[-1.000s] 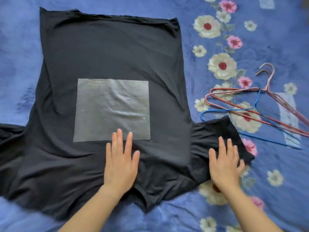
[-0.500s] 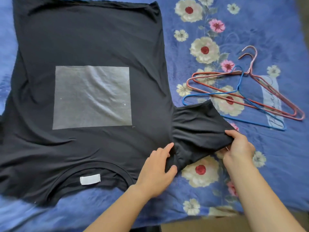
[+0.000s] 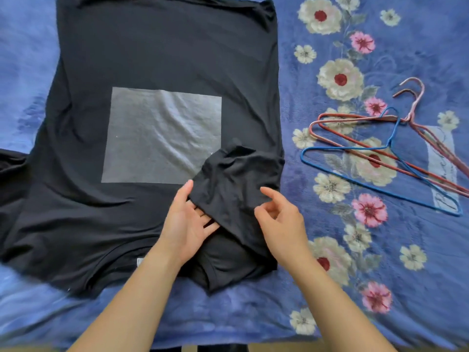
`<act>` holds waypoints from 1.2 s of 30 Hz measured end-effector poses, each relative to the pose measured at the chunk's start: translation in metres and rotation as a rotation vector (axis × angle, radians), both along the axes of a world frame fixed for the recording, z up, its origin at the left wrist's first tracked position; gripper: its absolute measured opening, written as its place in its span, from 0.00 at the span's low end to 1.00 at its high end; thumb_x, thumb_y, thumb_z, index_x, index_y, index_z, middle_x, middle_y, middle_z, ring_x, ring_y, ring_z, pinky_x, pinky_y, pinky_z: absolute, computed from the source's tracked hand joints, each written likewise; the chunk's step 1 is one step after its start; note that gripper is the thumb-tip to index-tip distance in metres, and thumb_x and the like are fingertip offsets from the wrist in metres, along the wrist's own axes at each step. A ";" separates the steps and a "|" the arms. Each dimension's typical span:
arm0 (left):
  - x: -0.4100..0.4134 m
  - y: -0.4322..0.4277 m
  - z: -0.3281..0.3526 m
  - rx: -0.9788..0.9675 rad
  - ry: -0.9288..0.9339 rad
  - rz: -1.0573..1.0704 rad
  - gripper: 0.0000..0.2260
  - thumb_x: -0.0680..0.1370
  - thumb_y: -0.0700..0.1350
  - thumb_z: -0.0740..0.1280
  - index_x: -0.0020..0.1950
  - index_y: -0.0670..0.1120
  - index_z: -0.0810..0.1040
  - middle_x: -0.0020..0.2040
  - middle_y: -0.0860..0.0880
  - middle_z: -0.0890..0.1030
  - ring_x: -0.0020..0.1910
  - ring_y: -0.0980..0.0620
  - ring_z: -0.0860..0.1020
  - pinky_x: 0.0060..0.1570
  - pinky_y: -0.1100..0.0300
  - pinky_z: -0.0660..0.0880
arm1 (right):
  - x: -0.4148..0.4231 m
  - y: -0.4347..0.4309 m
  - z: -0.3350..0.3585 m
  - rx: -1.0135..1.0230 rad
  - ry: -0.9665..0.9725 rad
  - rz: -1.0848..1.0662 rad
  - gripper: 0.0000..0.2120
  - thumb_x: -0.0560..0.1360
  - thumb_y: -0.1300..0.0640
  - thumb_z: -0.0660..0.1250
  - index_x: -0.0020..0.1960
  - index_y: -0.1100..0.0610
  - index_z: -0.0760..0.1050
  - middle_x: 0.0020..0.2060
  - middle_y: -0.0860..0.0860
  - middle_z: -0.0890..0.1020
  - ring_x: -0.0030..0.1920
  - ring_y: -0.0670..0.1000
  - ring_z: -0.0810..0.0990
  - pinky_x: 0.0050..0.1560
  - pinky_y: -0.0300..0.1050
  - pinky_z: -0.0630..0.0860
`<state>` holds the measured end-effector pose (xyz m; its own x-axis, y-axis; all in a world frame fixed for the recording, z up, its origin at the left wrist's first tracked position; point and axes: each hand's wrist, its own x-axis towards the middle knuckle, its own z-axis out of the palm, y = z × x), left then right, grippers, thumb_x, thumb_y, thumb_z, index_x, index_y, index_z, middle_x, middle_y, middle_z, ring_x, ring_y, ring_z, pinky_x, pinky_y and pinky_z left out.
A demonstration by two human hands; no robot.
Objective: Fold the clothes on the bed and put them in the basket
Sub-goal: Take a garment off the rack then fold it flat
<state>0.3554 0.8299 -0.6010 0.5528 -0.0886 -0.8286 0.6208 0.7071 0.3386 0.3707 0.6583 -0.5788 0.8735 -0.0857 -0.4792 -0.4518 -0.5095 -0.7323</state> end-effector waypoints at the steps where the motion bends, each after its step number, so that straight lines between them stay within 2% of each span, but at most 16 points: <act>1: 0.000 -0.003 0.000 0.130 -0.002 -0.064 0.15 0.81 0.52 0.62 0.63 0.47 0.77 0.58 0.45 0.83 0.56 0.48 0.82 0.59 0.49 0.76 | 0.001 -0.002 -0.006 -0.066 -0.005 0.029 0.21 0.76 0.61 0.65 0.68 0.50 0.74 0.35 0.46 0.77 0.35 0.43 0.74 0.44 0.37 0.72; 3: -0.001 -0.010 0.000 0.352 0.009 -0.107 0.10 0.81 0.43 0.63 0.61 0.46 0.78 0.54 0.47 0.84 0.51 0.50 0.83 0.50 0.55 0.80 | 0.004 -0.003 -0.014 -0.191 -0.073 0.122 0.25 0.76 0.59 0.64 0.72 0.48 0.69 0.43 0.48 0.76 0.41 0.46 0.75 0.51 0.45 0.74; 6: -0.007 -0.011 0.002 0.403 0.023 -0.040 0.10 0.82 0.39 0.61 0.59 0.46 0.79 0.52 0.48 0.85 0.51 0.50 0.84 0.46 0.58 0.80 | 0.017 0.006 -0.022 -0.443 -0.357 0.344 0.25 0.76 0.55 0.62 0.74 0.52 0.67 0.60 0.53 0.74 0.60 0.54 0.72 0.59 0.53 0.72; 8: -0.013 -0.008 0.004 0.391 -0.005 -0.045 0.11 0.82 0.38 0.60 0.58 0.47 0.80 0.52 0.48 0.85 0.51 0.50 0.84 0.46 0.59 0.80 | 0.028 0.015 -0.029 -0.562 -0.431 0.527 0.29 0.76 0.50 0.60 0.76 0.51 0.63 0.73 0.56 0.66 0.73 0.57 0.63 0.68 0.56 0.65; 10: -0.018 0.000 0.007 0.386 -0.025 -0.056 0.12 0.82 0.38 0.60 0.58 0.49 0.80 0.50 0.50 0.86 0.49 0.51 0.84 0.45 0.60 0.80 | 0.037 0.025 -0.039 -0.620 -0.337 0.715 0.31 0.77 0.43 0.53 0.79 0.46 0.54 0.79 0.56 0.55 0.78 0.59 0.50 0.74 0.56 0.54; 13: -0.020 0.013 0.005 0.406 -0.012 -0.070 0.12 0.81 0.37 0.61 0.57 0.51 0.79 0.47 0.51 0.86 0.46 0.51 0.85 0.47 0.58 0.80 | 0.041 0.033 -0.052 -0.734 -0.165 0.855 0.33 0.75 0.38 0.40 0.79 0.43 0.42 0.79 0.55 0.45 0.78 0.61 0.41 0.76 0.61 0.47; 16: -0.023 0.031 0.001 0.490 0.008 -0.050 0.12 0.79 0.37 0.63 0.57 0.51 0.78 0.45 0.50 0.86 0.44 0.53 0.85 0.43 0.61 0.78 | 0.035 0.052 -0.051 -0.803 -0.083 0.796 0.32 0.79 0.44 0.48 0.79 0.45 0.40 0.79 0.57 0.43 0.78 0.63 0.39 0.75 0.62 0.42; 18: -0.028 0.048 0.002 0.631 -0.009 -0.013 0.13 0.78 0.35 0.62 0.55 0.51 0.78 0.46 0.50 0.85 0.43 0.54 0.84 0.43 0.61 0.79 | 0.026 0.069 -0.047 -0.809 -0.147 0.764 0.33 0.77 0.49 0.51 0.80 0.50 0.46 0.79 0.59 0.47 0.78 0.62 0.44 0.75 0.63 0.44; 21: -0.045 0.090 0.007 0.917 -0.025 0.100 0.16 0.76 0.32 0.59 0.49 0.52 0.78 0.47 0.52 0.83 0.41 0.58 0.82 0.44 0.59 0.77 | 0.011 0.103 -0.043 -0.729 -0.324 0.933 0.33 0.72 0.53 0.50 0.78 0.57 0.59 0.77 0.59 0.60 0.77 0.61 0.56 0.73 0.64 0.58; 24: -0.068 0.152 0.007 1.222 0.067 0.238 0.14 0.74 0.32 0.61 0.50 0.49 0.77 0.47 0.52 0.81 0.39 0.58 0.77 0.49 0.57 0.75 | -0.002 0.155 -0.041 -0.602 -0.363 1.050 0.32 0.72 0.54 0.52 0.77 0.58 0.61 0.76 0.58 0.63 0.76 0.59 0.59 0.73 0.60 0.61; 26: -0.082 0.193 0.007 1.328 0.168 0.324 0.14 0.74 0.33 0.62 0.55 0.49 0.76 0.55 0.48 0.78 0.44 0.54 0.76 0.50 0.63 0.73 | -0.009 0.188 -0.043 -0.562 -0.387 1.088 0.31 0.74 0.52 0.53 0.77 0.57 0.62 0.75 0.58 0.64 0.76 0.59 0.60 0.74 0.58 0.61; 28: -0.096 0.231 0.008 1.313 0.340 0.369 0.17 0.75 0.37 0.65 0.63 0.47 0.73 0.62 0.46 0.71 0.51 0.54 0.71 0.52 0.69 0.70 | -0.015 0.221 -0.046 -0.540 -0.436 1.173 0.31 0.75 0.48 0.54 0.77 0.56 0.63 0.76 0.56 0.64 0.76 0.58 0.60 0.74 0.58 0.61; 30: -0.105 0.260 0.003 1.188 0.481 0.391 0.18 0.74 0.43 0.68 0.63 0.44 0.72 0.59 0.46 0.70 0.50 0.53 0.69 0.55 0.58 0.69 | -0.017 0.245 -0.049 -0.531 -0.482 1.277 0.31 0.76 0.46 0.54 0.77 0.54 0.63 0.76 0.55 0.64 0.76 0.58 0.60 0.75 0.58 0.60; 32: -0.110 0.288 -0.001 0.984 0.442 0.470 0.22 0.65 0.52 0.72 0.54 0.42 0.76 0.48 0.45 0.74 0.43 0.51 0.72 0.50 0.47 0.72 | -0.018 0.267 -0.052 -0.537 -0.518 1.363 0.31 0.76 0.44 0.53 0.77 0.52 0.62 0.76 0.54 0.63 0.77 0.58 0.59 0.75 0.57 0.57; 34: -0.112 0.310 -0.005 0.823 0.371 0.537 0.32 0.60 0.54 0.74 0.60 0.40 0.78 0.53 0.46 0.81 0.49 0.51 0.80 0.59 0.53 0.76 | -0.015 0.283 -0.054 -0.546 -0.499 1.402 0.32 0.77 0.41 0.51 0.78 0.50 0.58 0.78 0.54 0.58 0.78 0.57 0.54 0.76 0.56 0.52; 36: -0.104 0.323 -0.004 0.653 0.228 0.590 0.21 0.69 0.49 0.75 0.59 0.43 0.80 0.56 0.47 0.83 0.54 0.52 0.81 0.52 0.58 0.77 | -0.011 0.291 -0.058 -0.554 -0.439 1.414 0.33 0.77 0.39 0.46 0.80 0.48 0.49 0.79 0.52 0.50 0.79 0.56 0.46 0.77 0.55 0.44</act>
